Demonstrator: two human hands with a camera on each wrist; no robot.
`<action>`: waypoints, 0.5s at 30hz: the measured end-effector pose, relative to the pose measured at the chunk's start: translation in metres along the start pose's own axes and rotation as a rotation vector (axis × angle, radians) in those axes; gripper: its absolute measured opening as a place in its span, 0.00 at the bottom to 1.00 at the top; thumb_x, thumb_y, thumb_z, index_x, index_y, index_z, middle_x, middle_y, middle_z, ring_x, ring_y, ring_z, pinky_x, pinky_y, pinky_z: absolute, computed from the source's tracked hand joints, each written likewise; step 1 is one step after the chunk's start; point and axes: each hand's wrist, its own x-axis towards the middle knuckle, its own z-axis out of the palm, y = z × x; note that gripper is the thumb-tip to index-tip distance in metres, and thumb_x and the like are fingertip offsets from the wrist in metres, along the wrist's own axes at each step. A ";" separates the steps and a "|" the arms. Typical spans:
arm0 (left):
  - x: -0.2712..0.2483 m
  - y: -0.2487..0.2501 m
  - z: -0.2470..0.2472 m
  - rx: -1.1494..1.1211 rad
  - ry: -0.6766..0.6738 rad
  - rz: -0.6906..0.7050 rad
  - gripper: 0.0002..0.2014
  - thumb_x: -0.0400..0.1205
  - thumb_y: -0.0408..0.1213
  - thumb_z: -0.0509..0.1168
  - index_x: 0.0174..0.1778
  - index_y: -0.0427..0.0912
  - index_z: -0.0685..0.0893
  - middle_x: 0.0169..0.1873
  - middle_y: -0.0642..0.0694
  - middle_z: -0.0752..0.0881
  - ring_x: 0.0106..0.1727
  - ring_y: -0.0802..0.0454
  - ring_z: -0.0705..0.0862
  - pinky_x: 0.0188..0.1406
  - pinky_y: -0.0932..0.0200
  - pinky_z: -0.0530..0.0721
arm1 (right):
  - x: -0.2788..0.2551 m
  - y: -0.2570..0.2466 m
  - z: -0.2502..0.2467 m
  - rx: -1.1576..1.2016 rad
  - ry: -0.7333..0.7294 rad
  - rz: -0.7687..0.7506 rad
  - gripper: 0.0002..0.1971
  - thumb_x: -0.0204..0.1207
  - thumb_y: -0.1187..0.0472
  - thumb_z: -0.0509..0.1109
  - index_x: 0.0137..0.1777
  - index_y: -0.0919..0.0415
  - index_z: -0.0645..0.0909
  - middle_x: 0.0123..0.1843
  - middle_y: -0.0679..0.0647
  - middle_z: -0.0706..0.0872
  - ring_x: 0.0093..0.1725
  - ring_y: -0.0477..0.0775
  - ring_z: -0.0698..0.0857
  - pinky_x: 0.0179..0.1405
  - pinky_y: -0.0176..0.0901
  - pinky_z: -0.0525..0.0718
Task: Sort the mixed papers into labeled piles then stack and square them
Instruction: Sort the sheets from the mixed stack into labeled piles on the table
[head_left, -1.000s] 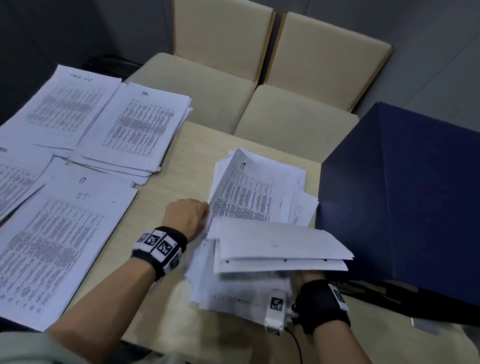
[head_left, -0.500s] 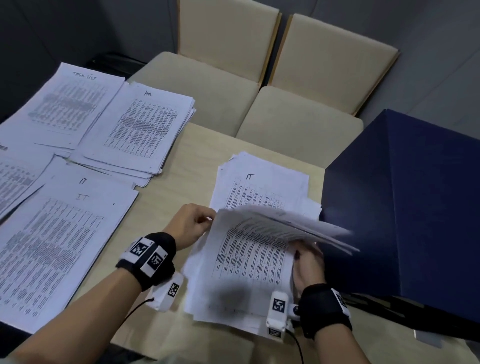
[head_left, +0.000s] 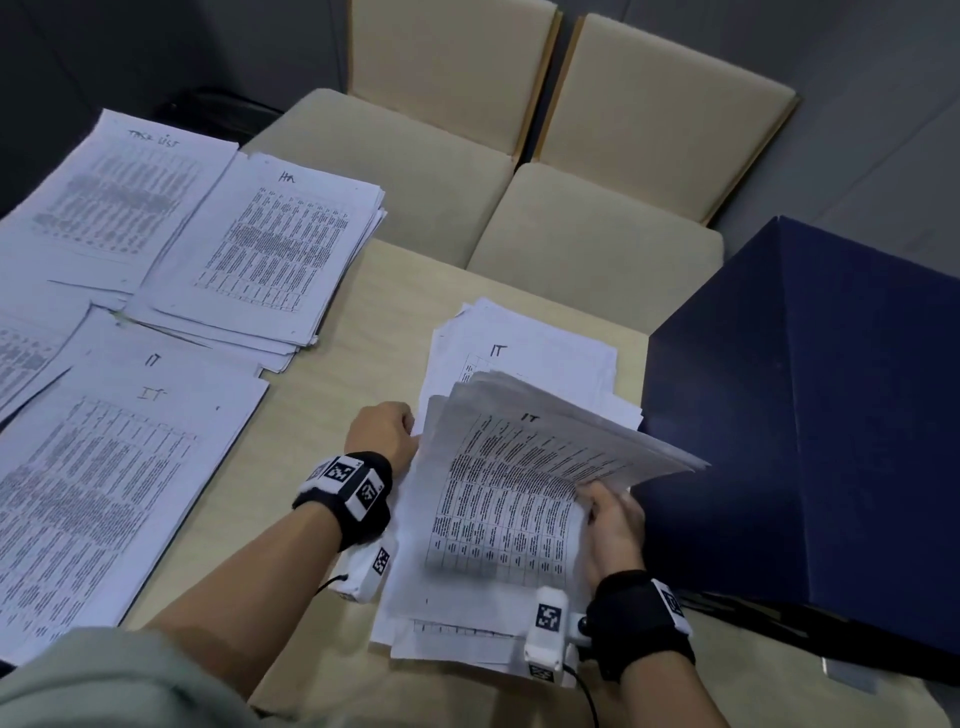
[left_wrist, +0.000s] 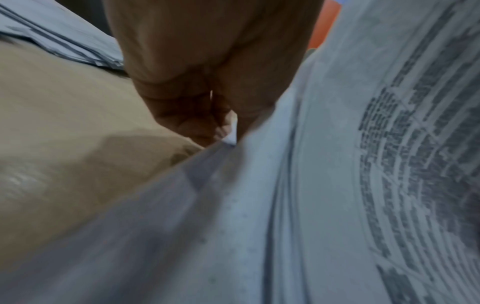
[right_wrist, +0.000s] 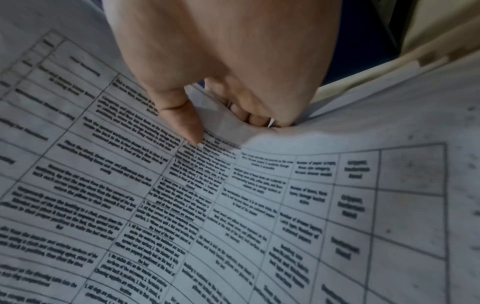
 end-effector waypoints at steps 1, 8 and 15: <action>0.001 -0.003 -0.002 -0.008 0.024 0.002 0.15 0.76 0.33 0.64 0.24 0.43 0.72 0.21 0.49 0.74 0.27 0.46 0.73 0.23 0.59 0.63 | 0.001 0.000 0.000 -0.007 0.012 -0.011 0.15 0.69 0.79 0.69 0.28 0.61 0.79 0.29 0.51 0.84 0.42 0.57 0.82 0.48 0.50 0.80; 0.011 -0.022 -0.023 0.219 0.047 0.037 0.13 0.83 0.41 0.62 0.36 0.39 0.83 0.38 0.37 0.88 0.35 0.42 0.78 0.35 0.56 0.73 | 0.005 -0.001 0.003 0.003 0.013 -0.022 0.11 0.63 0.72 0.71 0.24 0.58 0.83 0.34 0.55 0.87 0.45 0.59 0.84 0.55 0.57 0.82; 0.001 0.002 -0.016 0.147 -0.025 0.141 0.05 0.78 0.35 0.67 0.36 0.43 0.83 0.33 0.48 0.82 0.38 0.47 0.78 0.38 0.61 0.74 | -0.011 -0.006 0.010 0.133 -0.066 -0.041 0.13 0.71 0.81 0.63 0.34 0.65 0.79 0.34 0.52 0.89 0.38 0.51 0.88 0.39 0.40 0.85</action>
